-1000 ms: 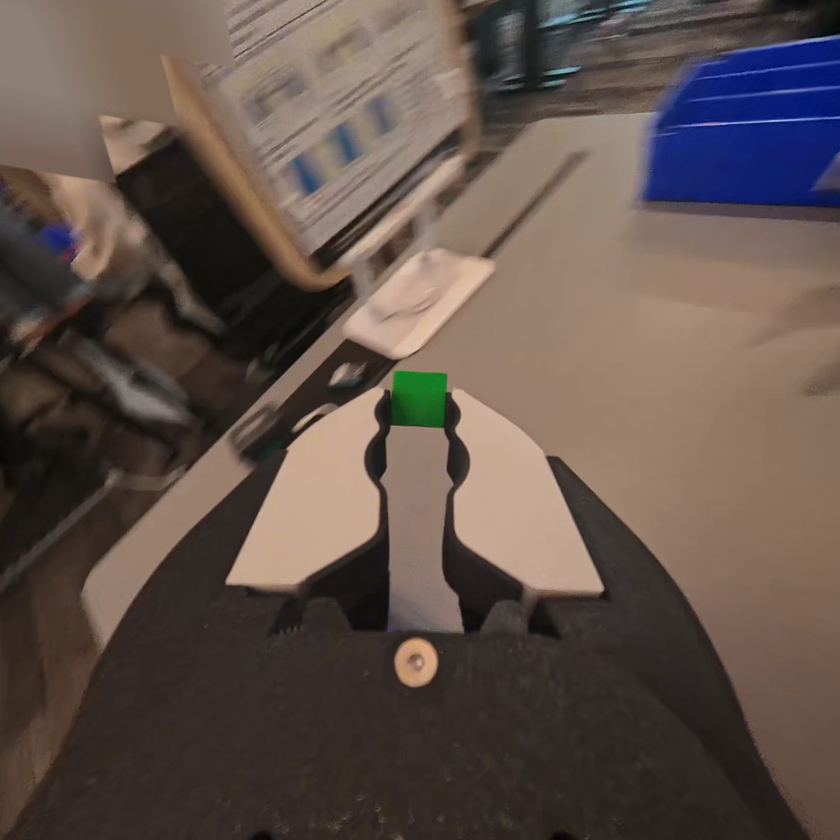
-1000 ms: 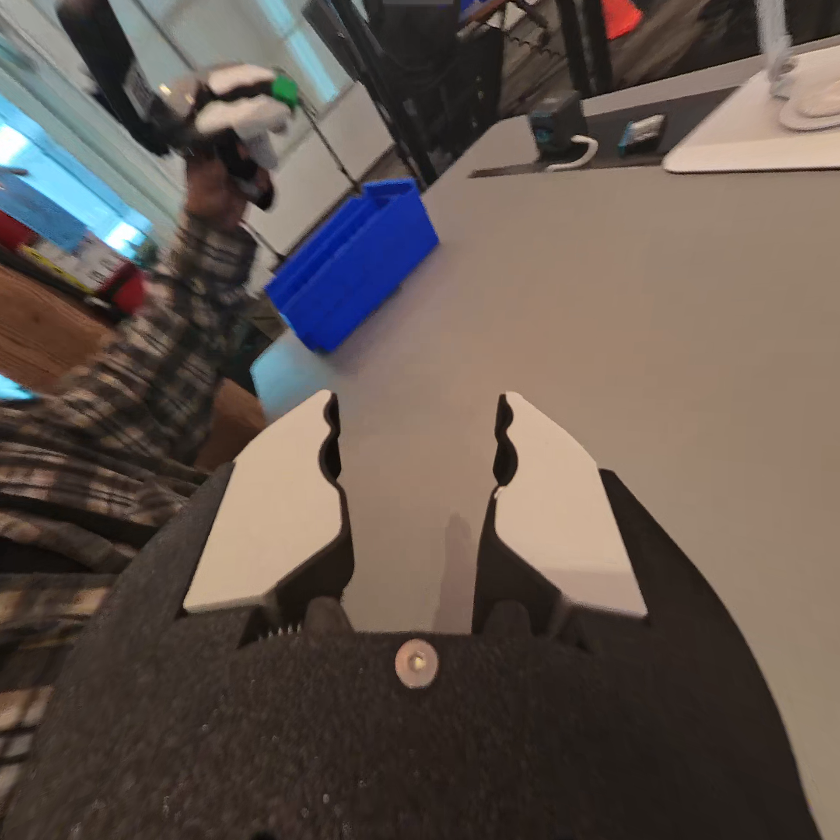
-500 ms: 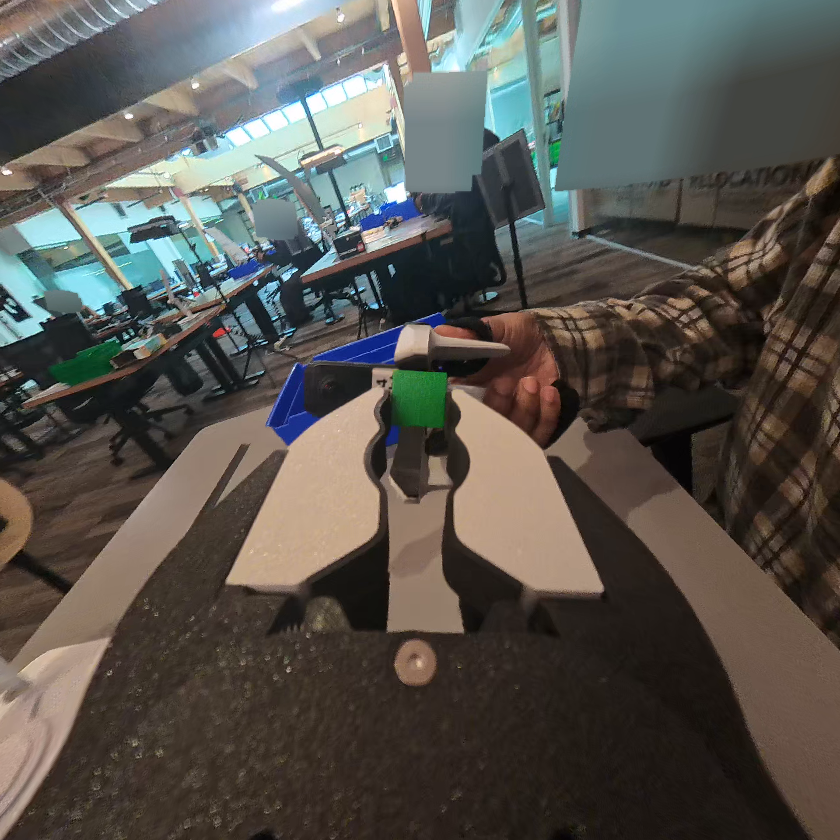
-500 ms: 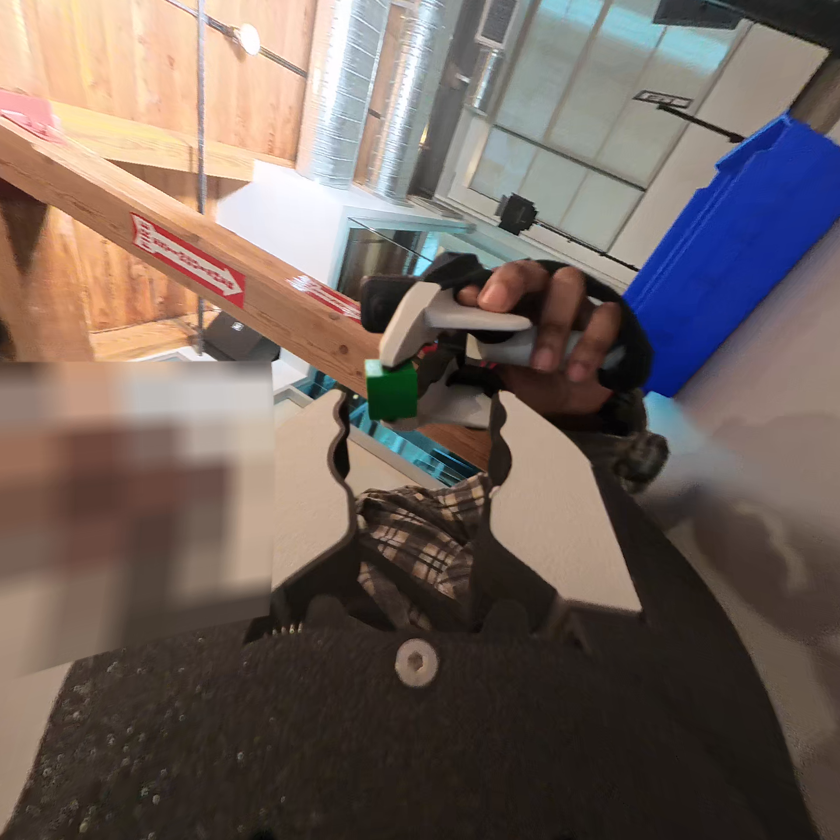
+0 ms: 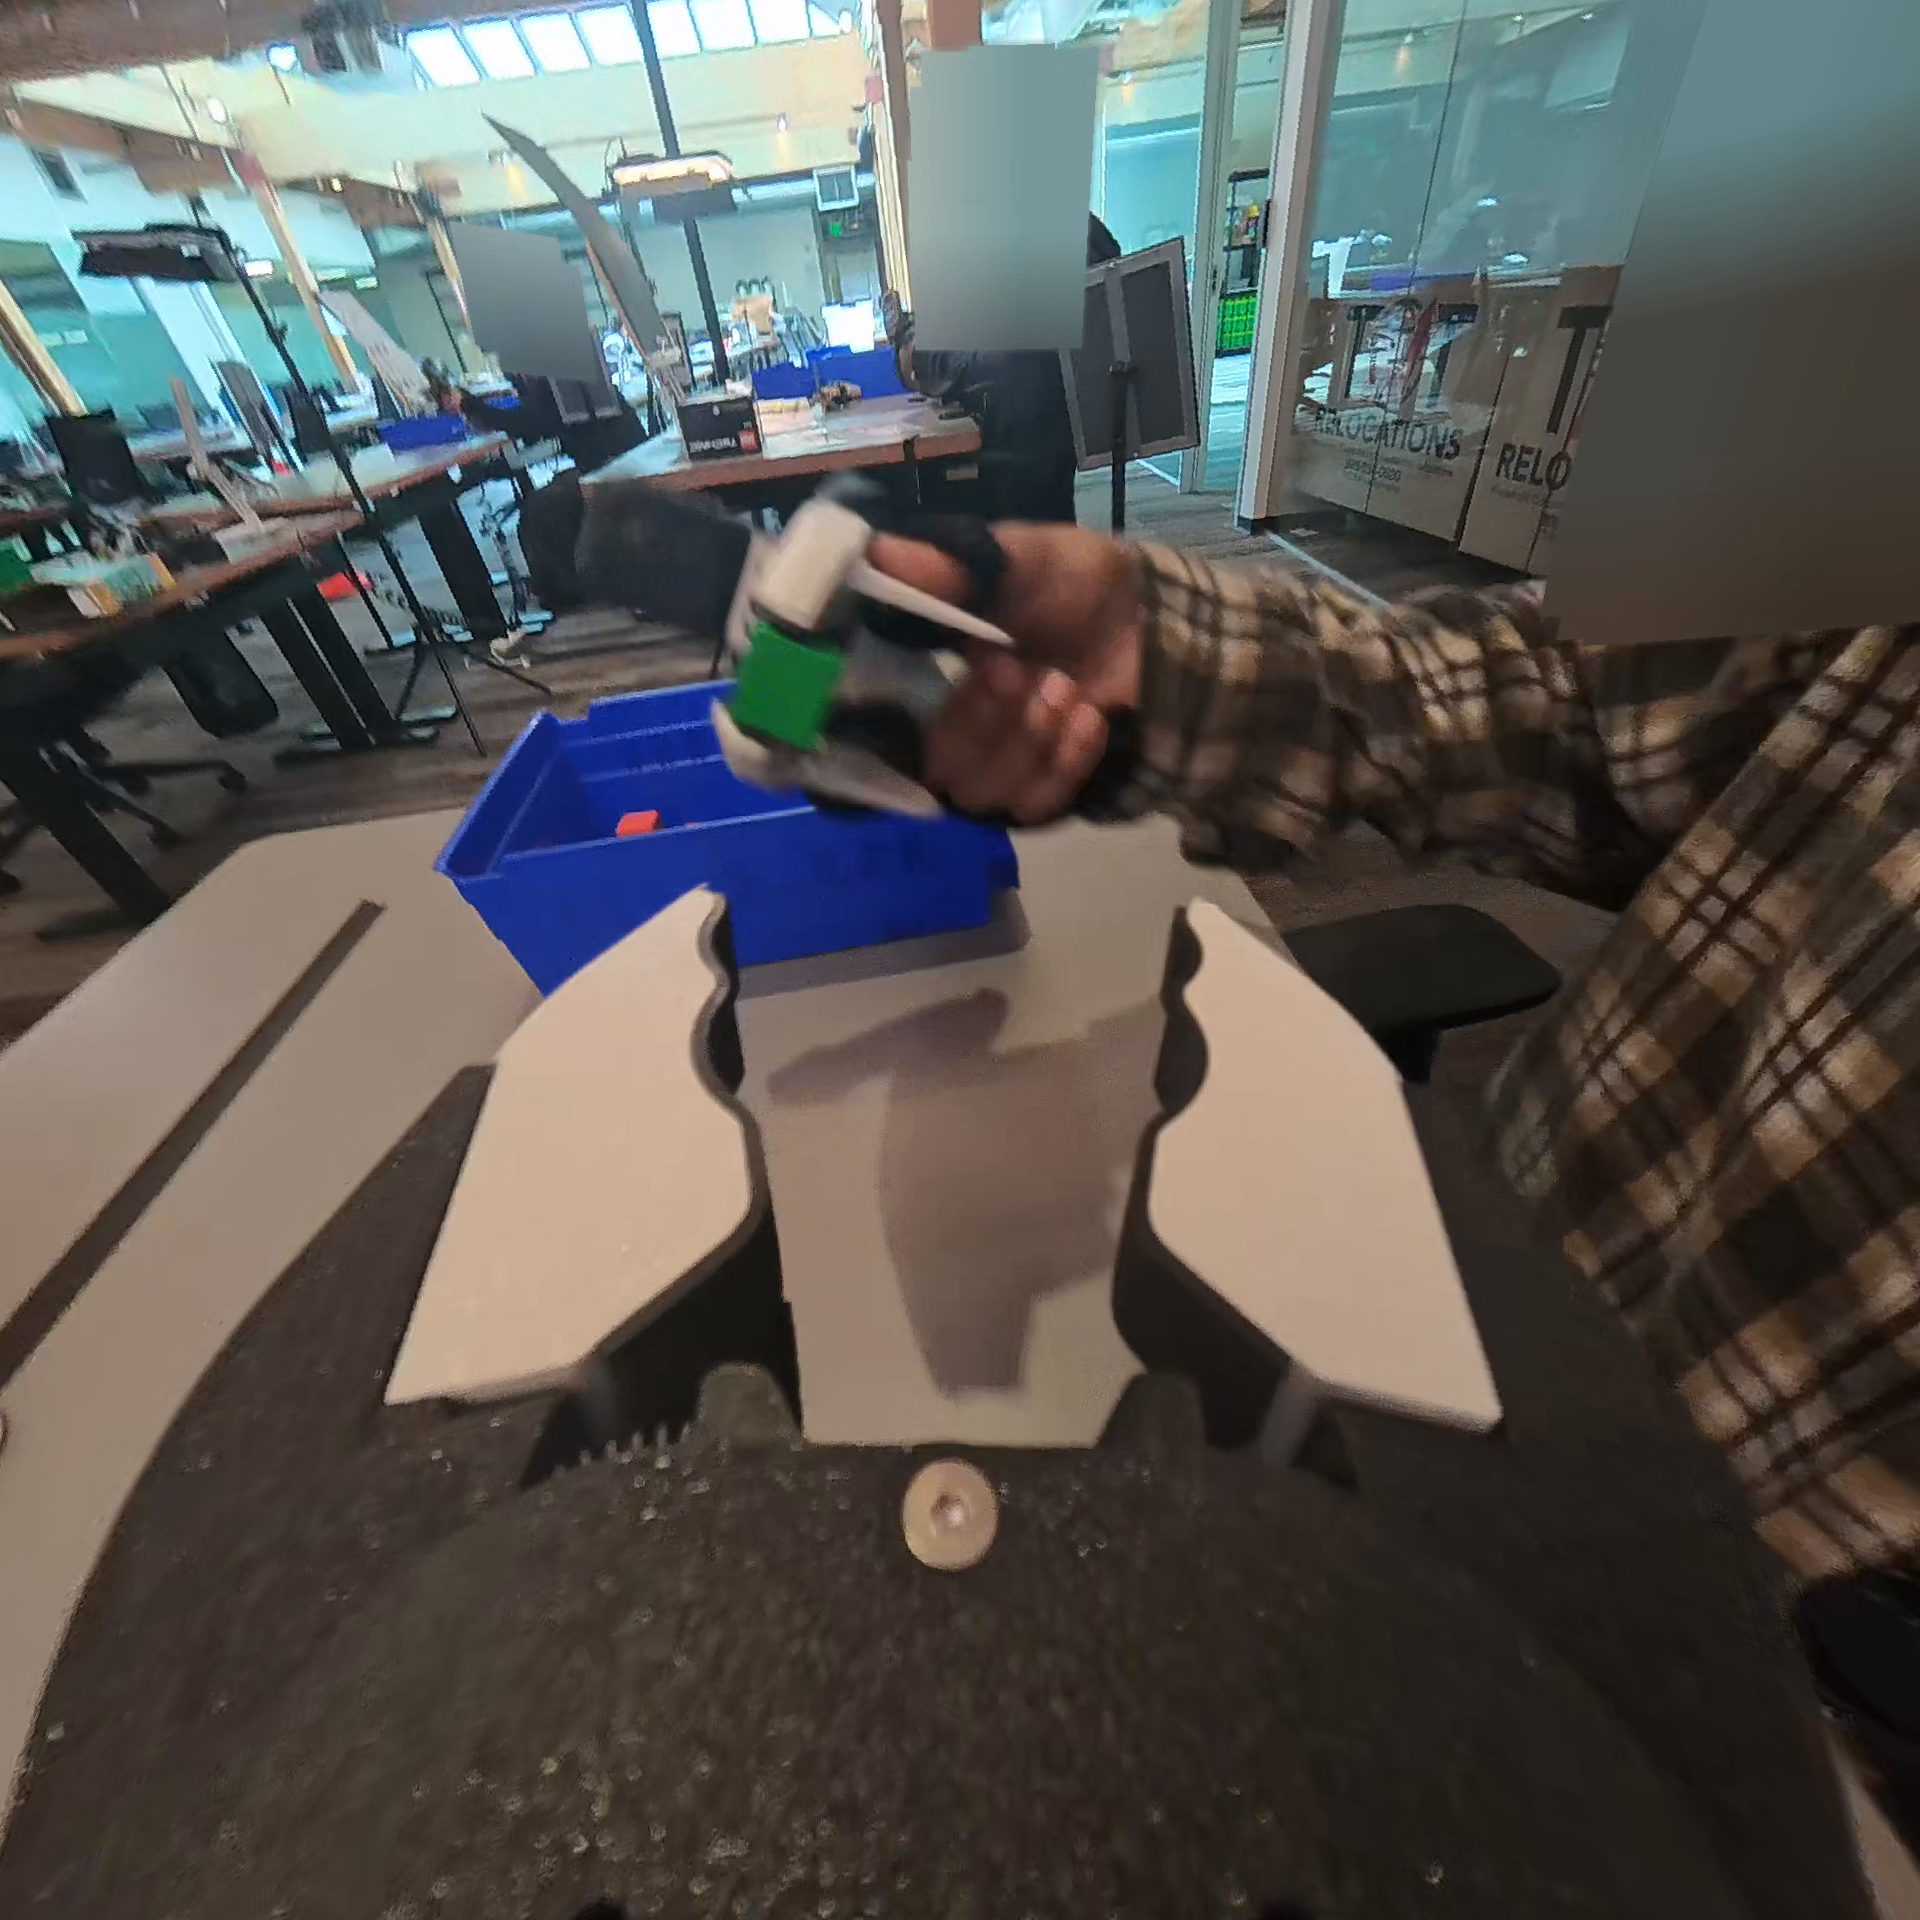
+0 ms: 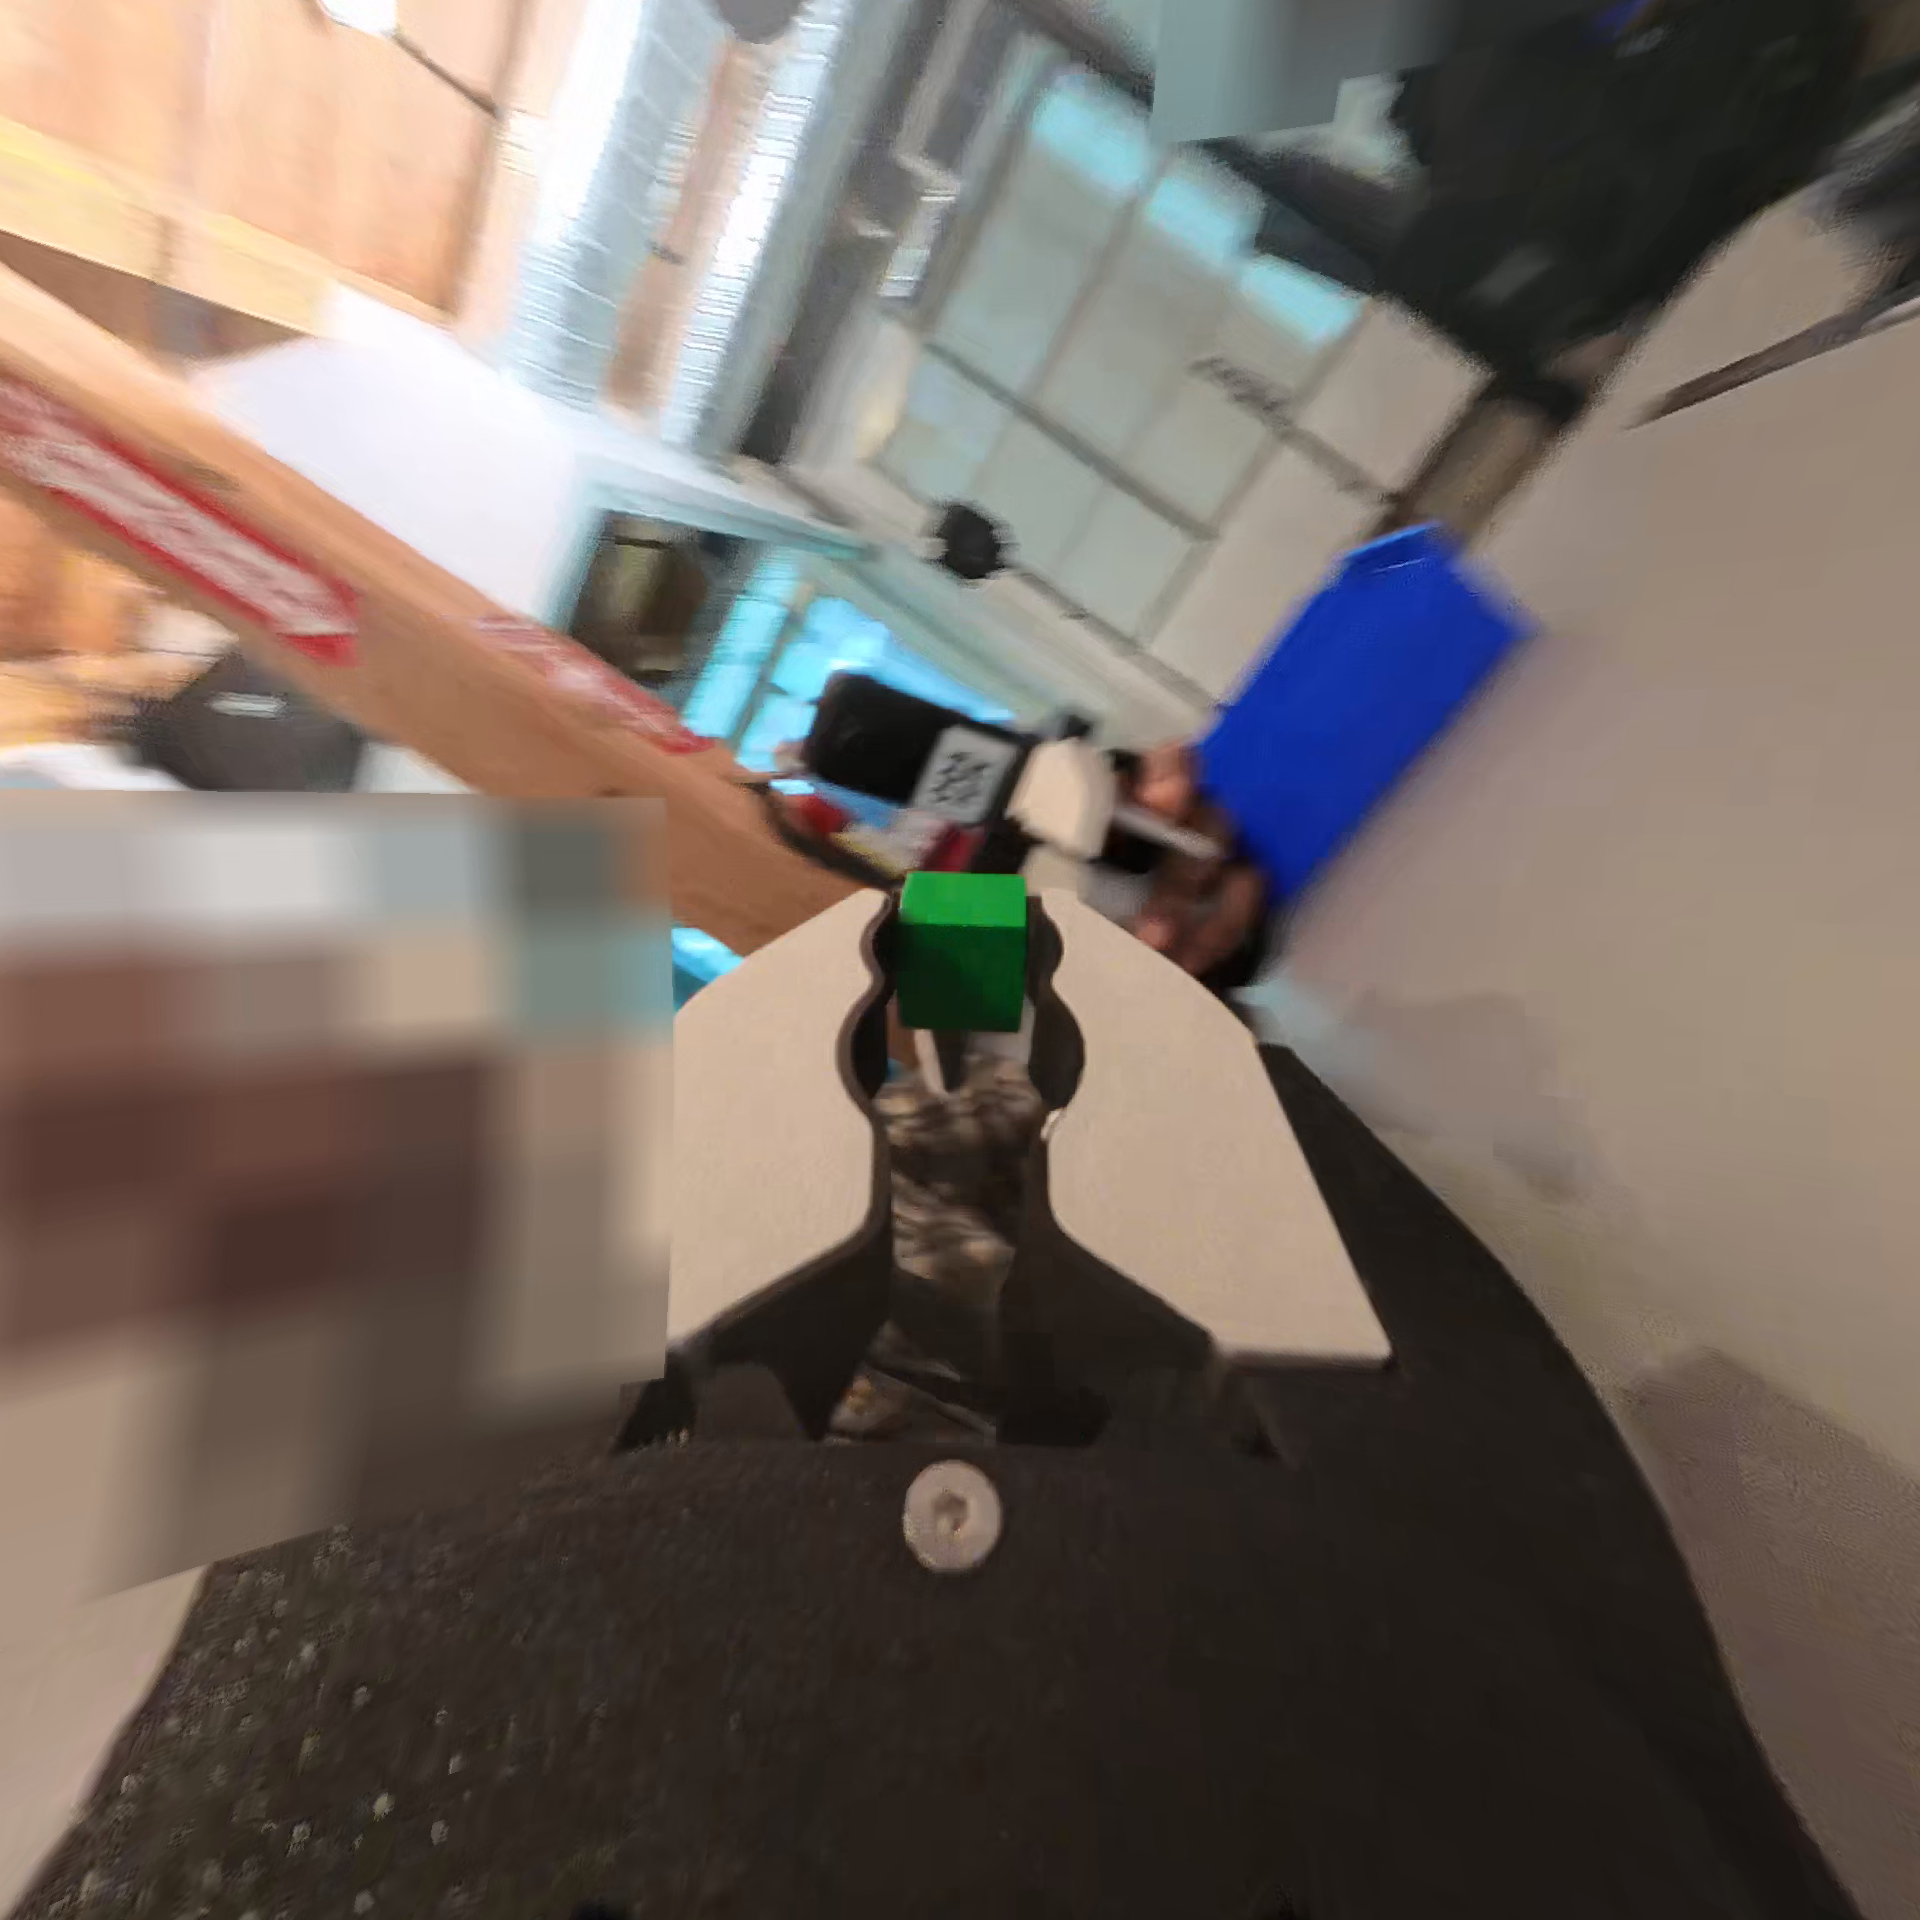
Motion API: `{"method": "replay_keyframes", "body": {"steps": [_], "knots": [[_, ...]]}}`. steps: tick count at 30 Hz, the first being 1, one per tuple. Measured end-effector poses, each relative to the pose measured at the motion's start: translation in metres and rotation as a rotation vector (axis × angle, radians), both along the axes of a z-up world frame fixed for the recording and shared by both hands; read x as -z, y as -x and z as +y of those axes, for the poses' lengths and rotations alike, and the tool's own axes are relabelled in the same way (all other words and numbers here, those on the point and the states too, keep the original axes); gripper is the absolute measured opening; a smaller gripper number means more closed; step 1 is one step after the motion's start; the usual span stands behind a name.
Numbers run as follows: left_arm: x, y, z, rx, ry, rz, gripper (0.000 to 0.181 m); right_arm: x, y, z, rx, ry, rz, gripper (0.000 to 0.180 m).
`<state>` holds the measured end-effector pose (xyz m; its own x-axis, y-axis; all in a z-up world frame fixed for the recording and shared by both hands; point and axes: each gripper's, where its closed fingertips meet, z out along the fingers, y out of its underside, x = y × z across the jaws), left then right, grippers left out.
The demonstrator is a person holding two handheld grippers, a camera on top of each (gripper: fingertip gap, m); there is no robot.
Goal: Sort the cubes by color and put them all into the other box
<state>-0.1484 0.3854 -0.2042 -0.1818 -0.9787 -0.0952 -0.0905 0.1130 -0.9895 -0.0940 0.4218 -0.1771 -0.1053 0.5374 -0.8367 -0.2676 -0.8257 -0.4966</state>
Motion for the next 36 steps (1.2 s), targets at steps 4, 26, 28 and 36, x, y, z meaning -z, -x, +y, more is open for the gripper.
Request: {"method": "replay_keyframes", "body": {"steps": [4,26,28,36], "knots": [[0.012,0.018,-0.019,-0.03,0.018,0.061,0.081,0.023,-0.116,0.054,0.316,-0.044,-0.612,0.023],[0.062,0.035,-0.066,-0.06,0.141,0.19,0.061,0.216,-0.246,0.1,0.119,0.232,-1.538,0.023],[0.062,0.033,-0.067,-0.056,0.131,0.194,0.06,0.218,-0.247,0.104,0.129,0.228,-1.528,0.028],[0.065,0.04,-0.067,-0.083,0.114,0.207,0.06,0.125,-0.313,0.096,0.236,0.243,-1.615,0.068]]}}
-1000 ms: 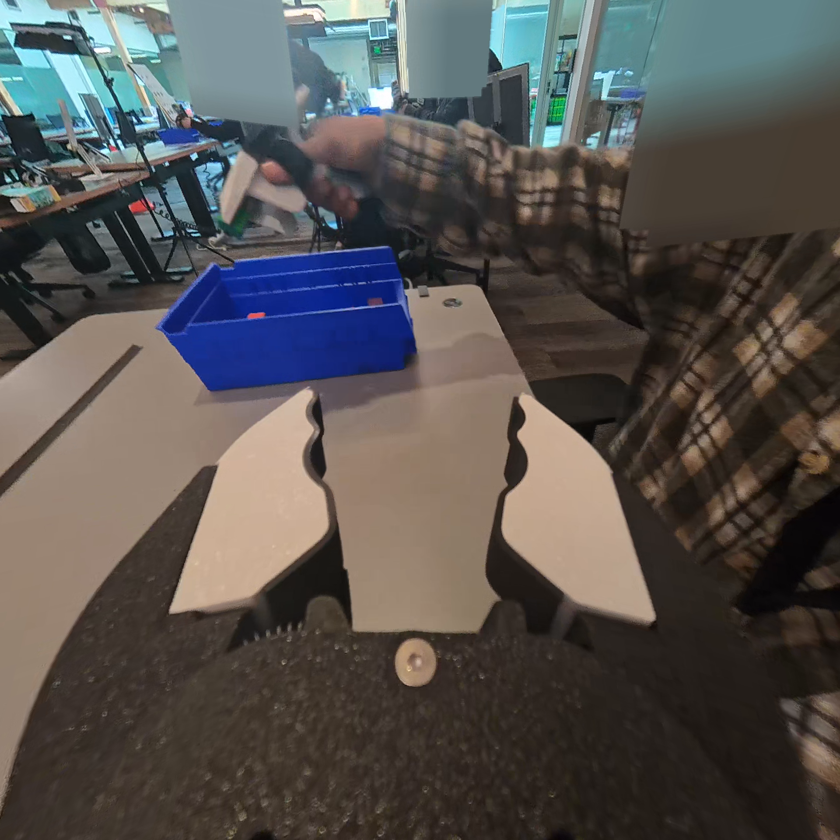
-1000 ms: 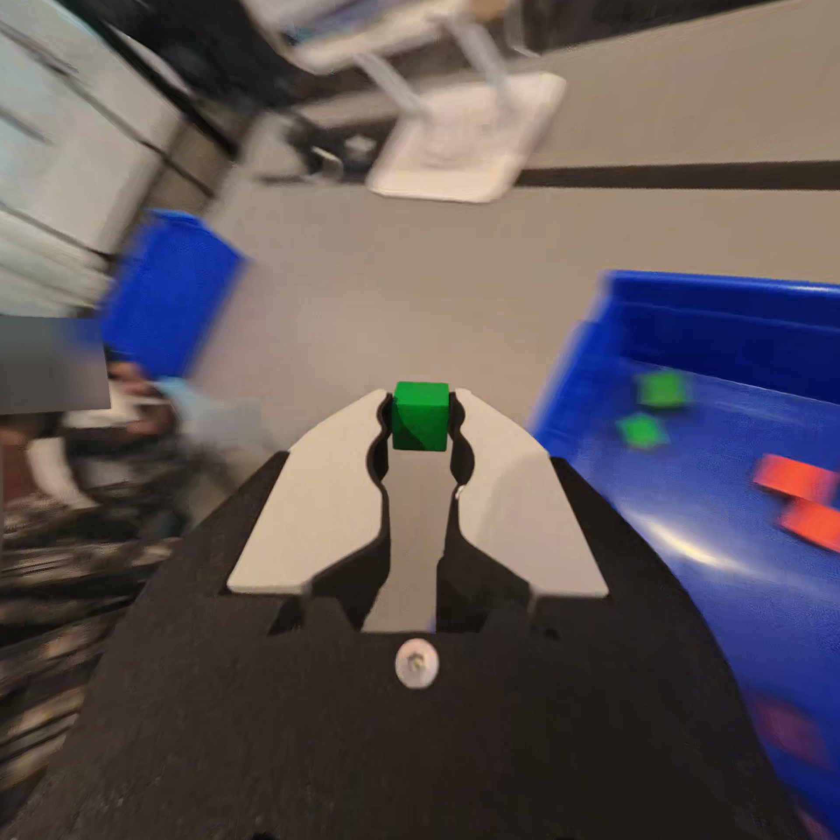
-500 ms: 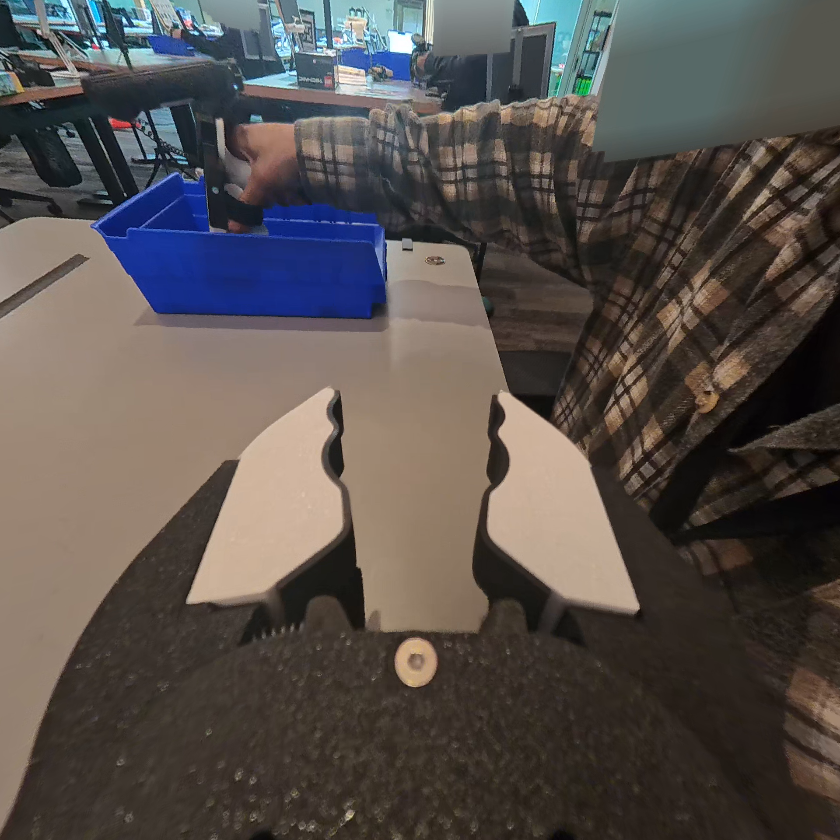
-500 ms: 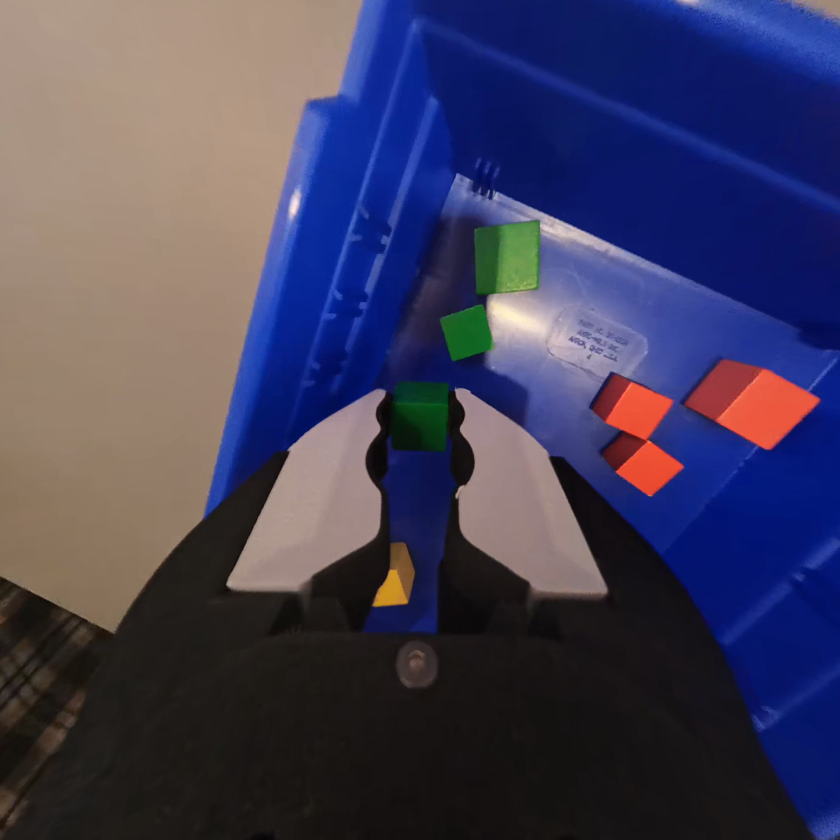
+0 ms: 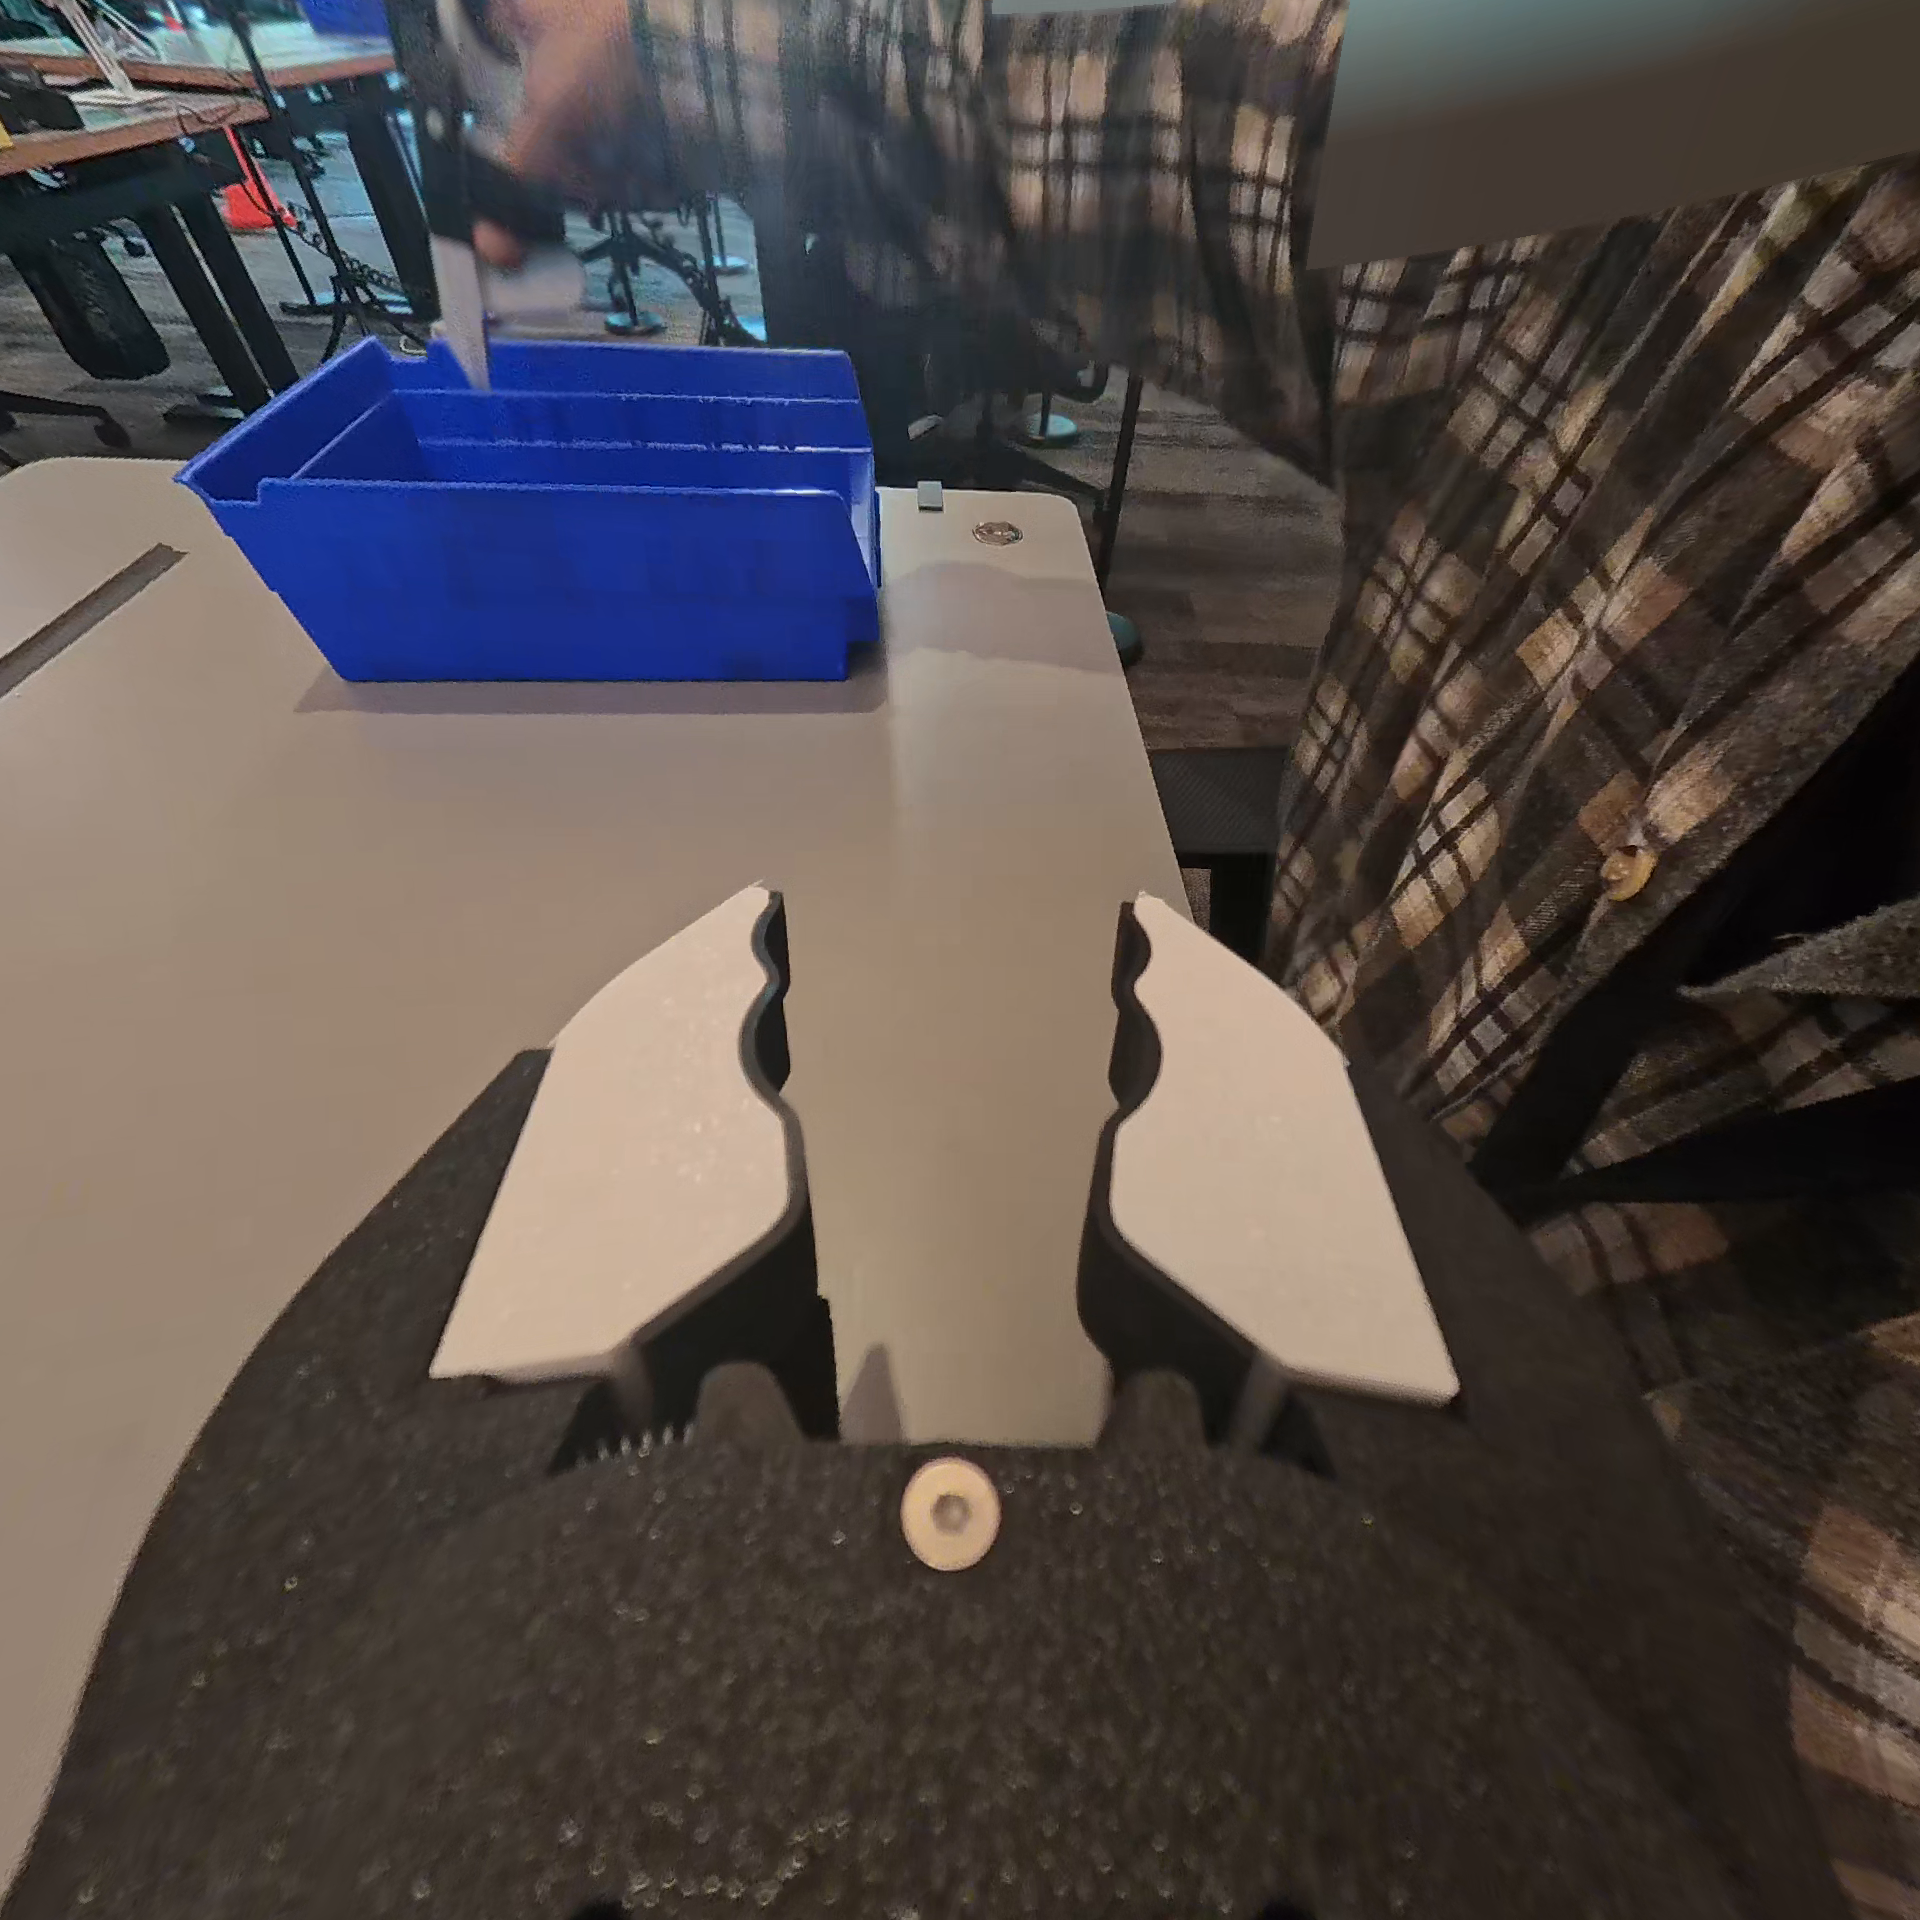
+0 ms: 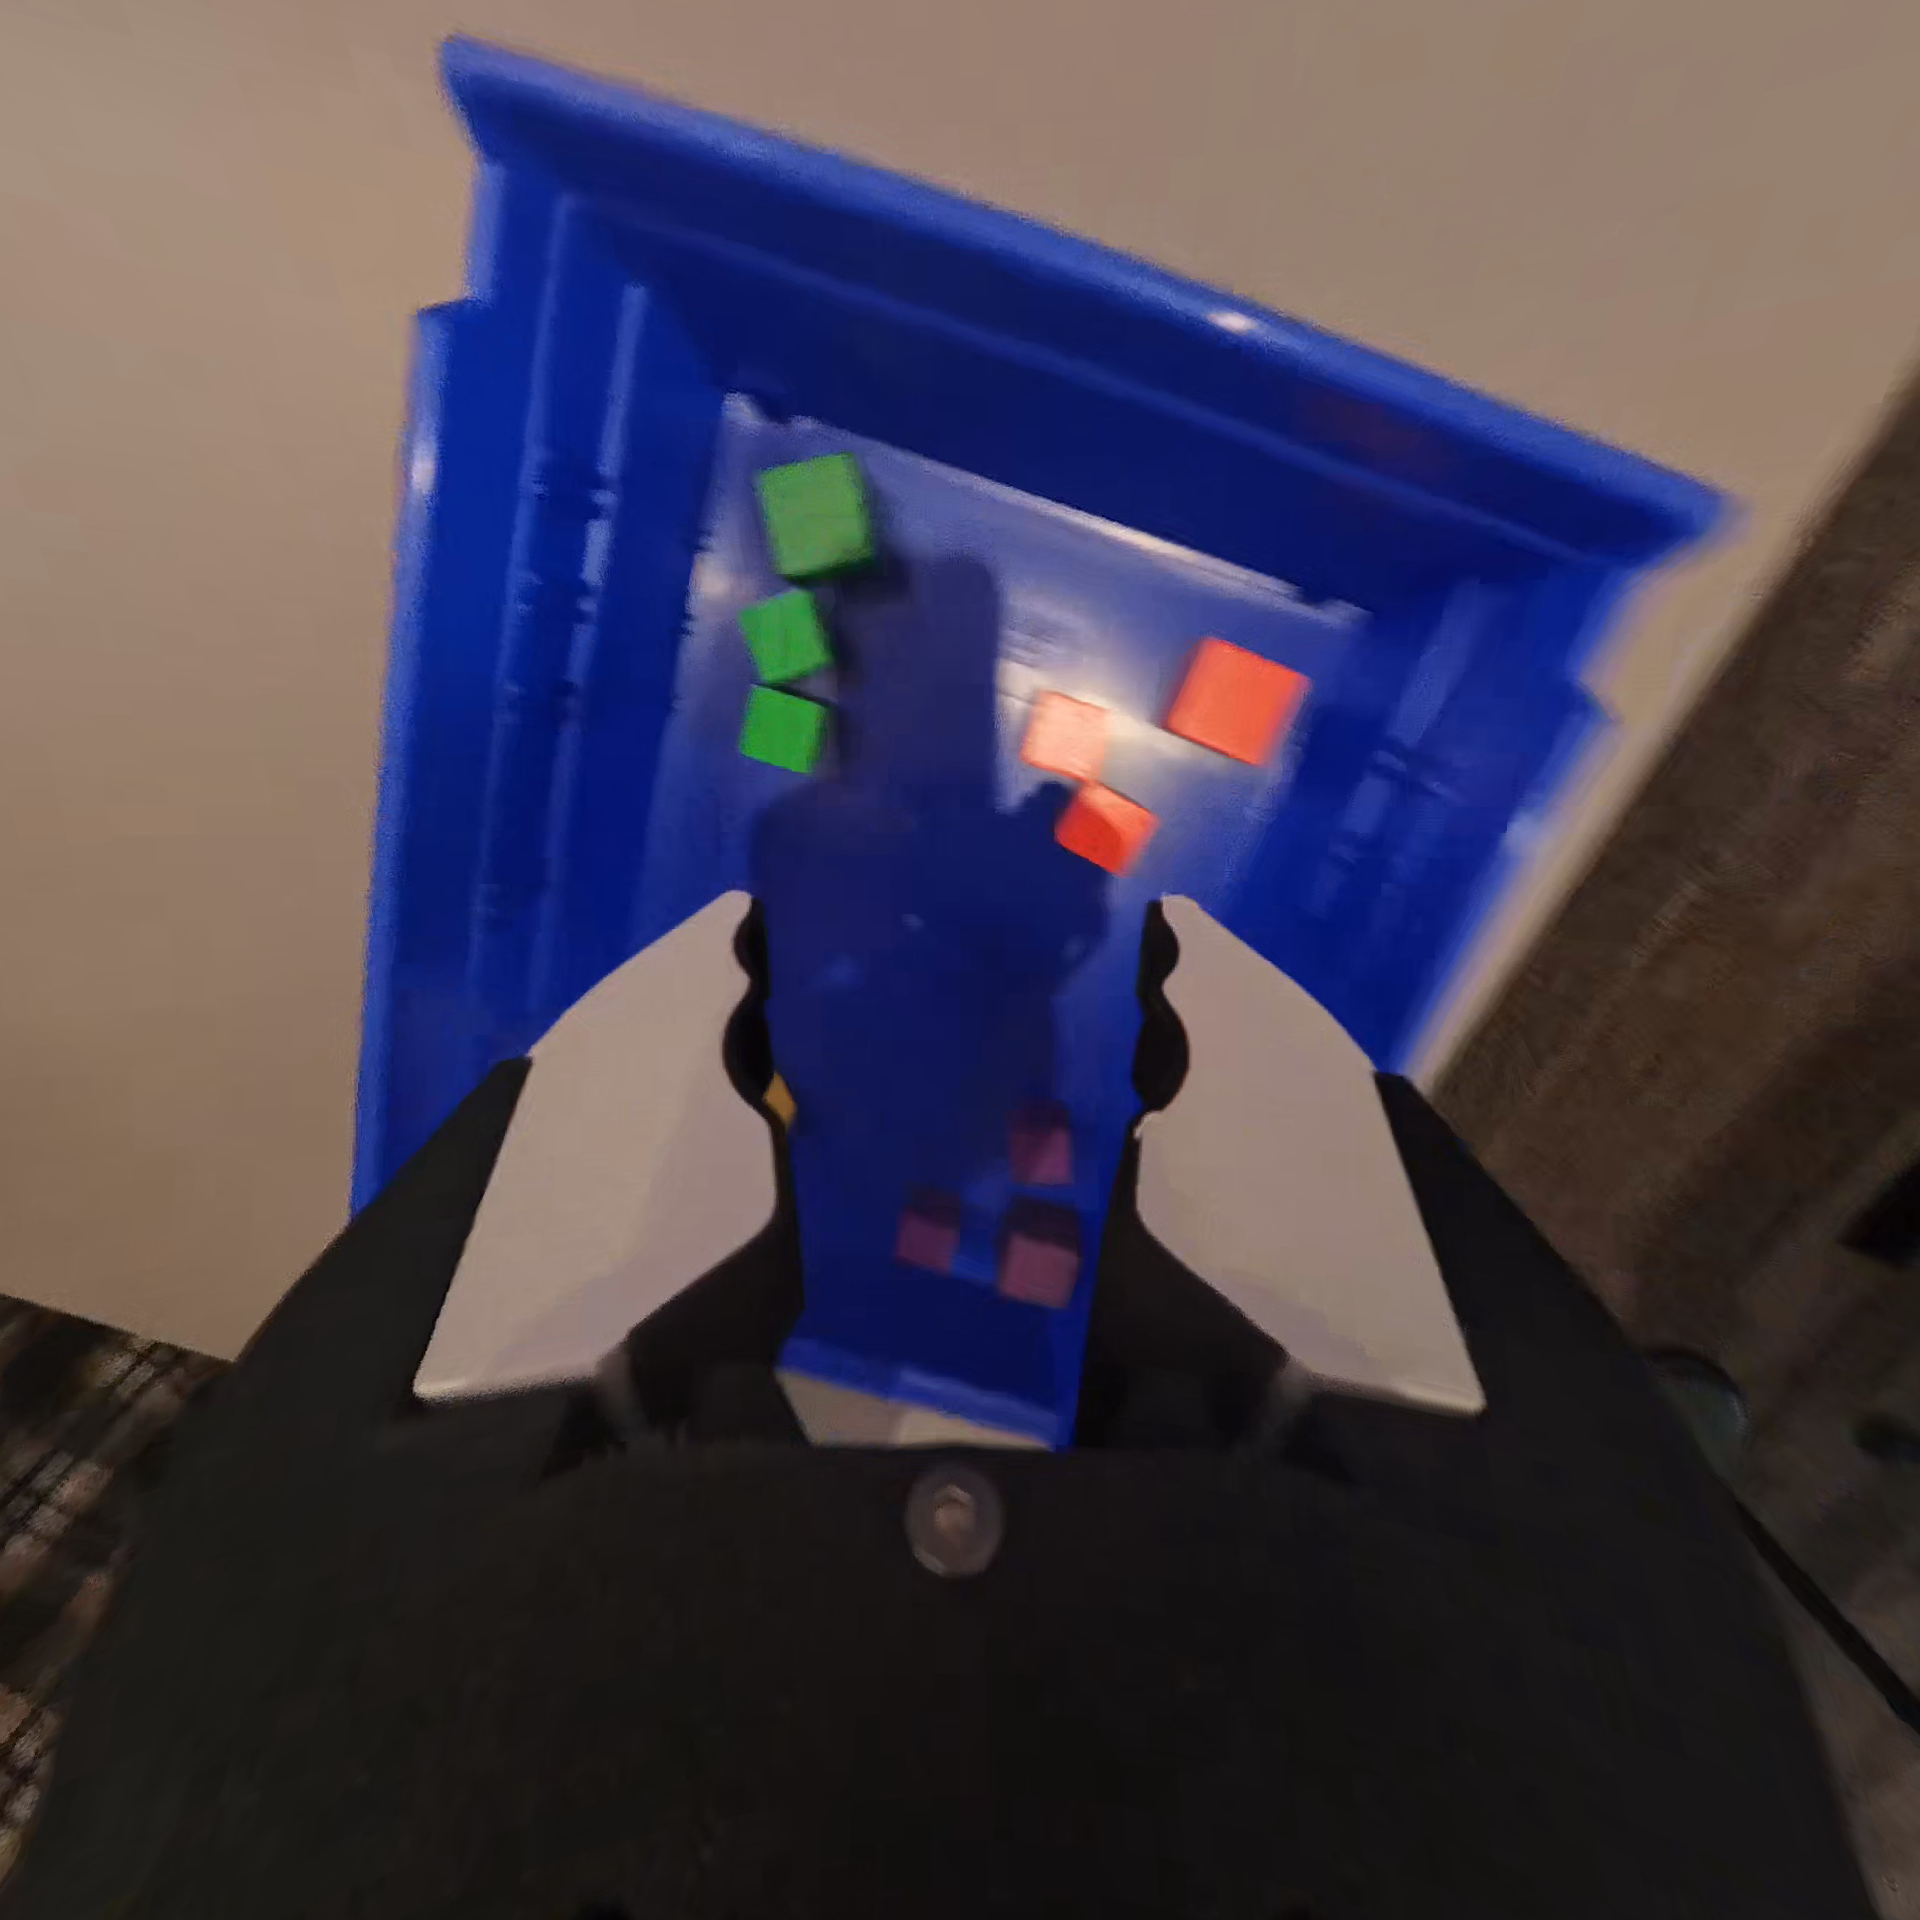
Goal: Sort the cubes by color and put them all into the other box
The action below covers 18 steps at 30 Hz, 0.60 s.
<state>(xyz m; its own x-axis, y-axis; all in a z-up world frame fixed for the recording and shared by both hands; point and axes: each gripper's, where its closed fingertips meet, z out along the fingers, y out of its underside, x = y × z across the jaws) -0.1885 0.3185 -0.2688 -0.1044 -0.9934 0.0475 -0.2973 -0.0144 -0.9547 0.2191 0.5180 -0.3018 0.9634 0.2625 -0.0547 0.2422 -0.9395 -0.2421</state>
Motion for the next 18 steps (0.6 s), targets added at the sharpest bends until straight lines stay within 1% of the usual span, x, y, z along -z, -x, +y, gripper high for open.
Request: {"method": "replay_keyframes", "body": {"steps": [2,4,6,11,12,14,16,17,18], "knots": [[0.002,0.002,0.001,-0.01,0.007,-0.01,0.06,-0.023,-0.031,-0.006,0.079,-0.001,-0.04,0.069],[0.003,0.003,0.002,-0.018,0.018,-0.022,0.06,-0.03,-0.058,-0.015,0.158,0.024,-0.074,0.068],[0.003,0.005,0.001,-0.021,0.026,-0.038,0.06,-0.02,-0.078,-0.03,0.222,0.077,-0.096,0.07],[-0.001,0.016,-0.003,-0.044,0.02,-0.055,0.059,0.023,-0.094,-0.056,0.344,0.161,-0.035,0.066],[-0.003,0.02,-0.004,-0.055,0.016,-0.059,0.059,0.031,-0.095,-0.059,0.36,0.172,-0.023,0.062],[-0.006,0.026,-0.006,-0.082,0.01,-0.07,0.059,0.044,-0.093,-0.06,0.38,0.178,0.019,0.048],[-0.008,0.033,-0.01,-0.107,0.01,-0.086,0.059,0.054,-0.089,-0.059,0.393,0.18,0.056,0.025],[-0.007,0.036,-0.012,-0.122,0.007,-0.09,0.058,0.058,-0.085,-0.057,0.394,0.181,0.08,0.009],[-0.006,0.039,-0.013,-0.142,0.001,-0.089,0.058,0.061,-0.084,-0.056,0.399,0.177,0.08,0.007]]}}
